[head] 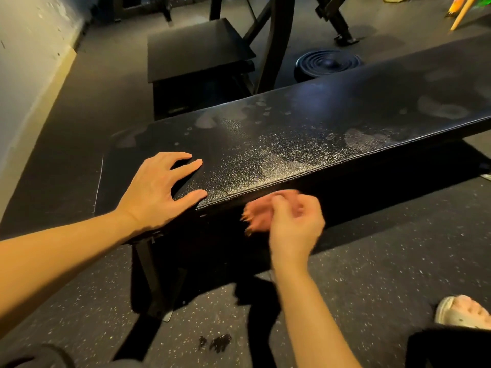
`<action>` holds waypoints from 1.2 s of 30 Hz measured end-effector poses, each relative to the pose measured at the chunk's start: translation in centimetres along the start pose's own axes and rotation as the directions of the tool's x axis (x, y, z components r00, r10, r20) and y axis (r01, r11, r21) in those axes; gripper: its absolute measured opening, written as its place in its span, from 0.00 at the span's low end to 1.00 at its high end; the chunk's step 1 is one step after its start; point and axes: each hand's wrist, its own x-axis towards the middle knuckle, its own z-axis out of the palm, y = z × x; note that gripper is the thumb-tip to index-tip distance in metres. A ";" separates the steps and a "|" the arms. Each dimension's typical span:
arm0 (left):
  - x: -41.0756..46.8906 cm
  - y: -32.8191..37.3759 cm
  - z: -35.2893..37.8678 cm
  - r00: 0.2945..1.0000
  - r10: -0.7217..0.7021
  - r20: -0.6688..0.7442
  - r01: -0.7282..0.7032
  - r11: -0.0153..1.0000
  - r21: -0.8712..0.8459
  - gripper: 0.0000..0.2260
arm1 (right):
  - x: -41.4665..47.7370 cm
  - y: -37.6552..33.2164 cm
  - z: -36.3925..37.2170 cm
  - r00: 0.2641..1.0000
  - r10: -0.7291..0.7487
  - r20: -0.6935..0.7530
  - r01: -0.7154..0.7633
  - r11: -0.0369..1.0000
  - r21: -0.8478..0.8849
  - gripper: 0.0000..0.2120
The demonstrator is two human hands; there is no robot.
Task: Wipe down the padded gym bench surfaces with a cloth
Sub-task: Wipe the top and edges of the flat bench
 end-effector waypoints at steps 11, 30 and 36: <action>0.0 0.1 0.0 1.000 -0.012 -0.009 0.012 1.000 -0.011 0.32 | 3.4 -0.4 -0.8 0.956 0.146 -0.256 -0.032 0.916 0.400 0.08; -0.1 0.0 0.2 1.000 -0.004 -0.018 0.004 1.000 -0.014 0.31 | -2.7 1.5 3.1 0.981 0.185 -0.060 -0.162 0.949 0.271 0.13; 0.0 -0.1 0.1 1.000 -0.001 -0.009 0.001 1.000 -0.024 0.32 | -3.4 2.3 1.3 0.982 0.160 0.097 -0.160 0.987 -0.003 0.10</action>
